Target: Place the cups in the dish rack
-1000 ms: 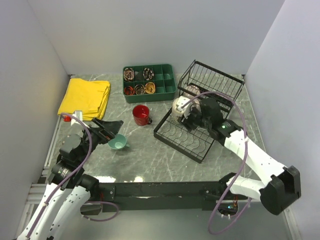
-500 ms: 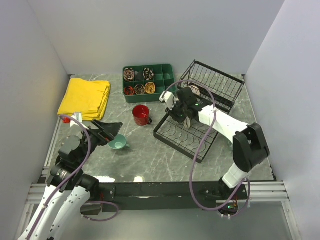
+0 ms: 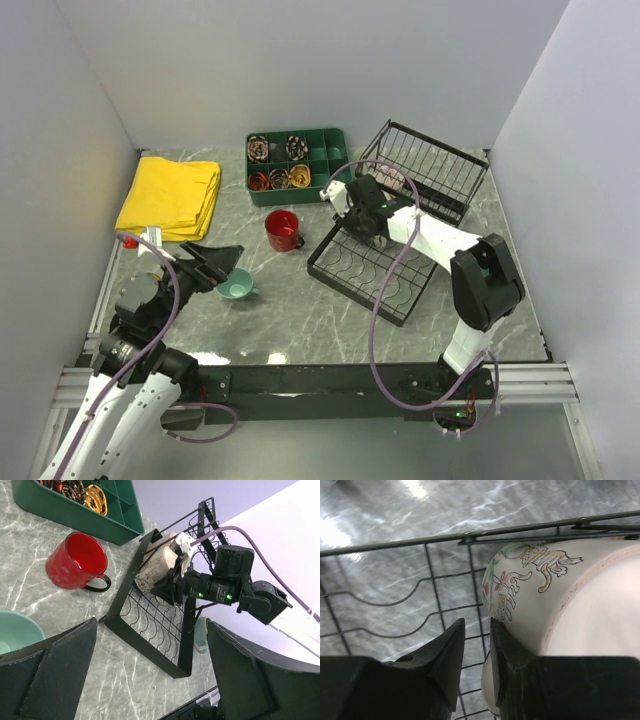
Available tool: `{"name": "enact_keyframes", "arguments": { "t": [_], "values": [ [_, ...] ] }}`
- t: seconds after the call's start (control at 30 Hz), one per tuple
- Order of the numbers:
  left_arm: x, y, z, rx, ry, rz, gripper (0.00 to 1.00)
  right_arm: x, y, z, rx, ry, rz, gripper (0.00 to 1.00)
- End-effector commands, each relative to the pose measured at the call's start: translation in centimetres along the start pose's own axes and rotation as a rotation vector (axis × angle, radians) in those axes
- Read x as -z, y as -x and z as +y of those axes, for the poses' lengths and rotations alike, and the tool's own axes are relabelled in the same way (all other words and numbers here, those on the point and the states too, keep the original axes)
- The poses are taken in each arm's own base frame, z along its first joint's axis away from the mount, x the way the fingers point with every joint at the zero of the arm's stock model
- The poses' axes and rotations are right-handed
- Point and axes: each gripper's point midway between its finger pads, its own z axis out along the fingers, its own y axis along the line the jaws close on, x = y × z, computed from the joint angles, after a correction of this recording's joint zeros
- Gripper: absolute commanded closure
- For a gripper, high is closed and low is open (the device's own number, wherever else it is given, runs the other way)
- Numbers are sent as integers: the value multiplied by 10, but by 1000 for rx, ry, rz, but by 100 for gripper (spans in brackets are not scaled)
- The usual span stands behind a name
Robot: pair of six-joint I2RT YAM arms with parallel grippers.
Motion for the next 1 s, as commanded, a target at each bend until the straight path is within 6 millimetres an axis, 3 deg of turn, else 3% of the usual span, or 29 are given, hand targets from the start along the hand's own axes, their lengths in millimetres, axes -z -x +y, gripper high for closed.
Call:
{"name": "enact_keyframes", "arguments": {
  "t": [0.0,0.33,0.4,0.47,0.67,0.7,0.8,0.9,0.97],
  "values": [
    [2,5,-7,-23,-24,-15,4,2,20,-40,-30,-125,-39,65],
    [-2,-1,-6,-15,-26,15,4,1,23,-56,-38,-154,-42,64],
    [-4,-4,-4,-12,-18,29,4,3,25,-47,-18,-103,-55,62],
    [-9,-12,0,-5,-6,68,4,18,33,-37,12,-42,-105,61],
    [-33,-42,16,20,58,225,4,87,53,4,101,144,-324,59],
    [-37,-45,18,24,67,238,4,108,58,5,110,141,-373,59],
    [-57,-46,28,42,141,257,3,139,62,12,108,151,-455,55],
    [-81,-47,41,39,241,287,1,162,60,15,81,150,-517,48],
    [-100,-51,49,25,292,321,8,170,57,15,55,157,-556,39]
  ]
}}
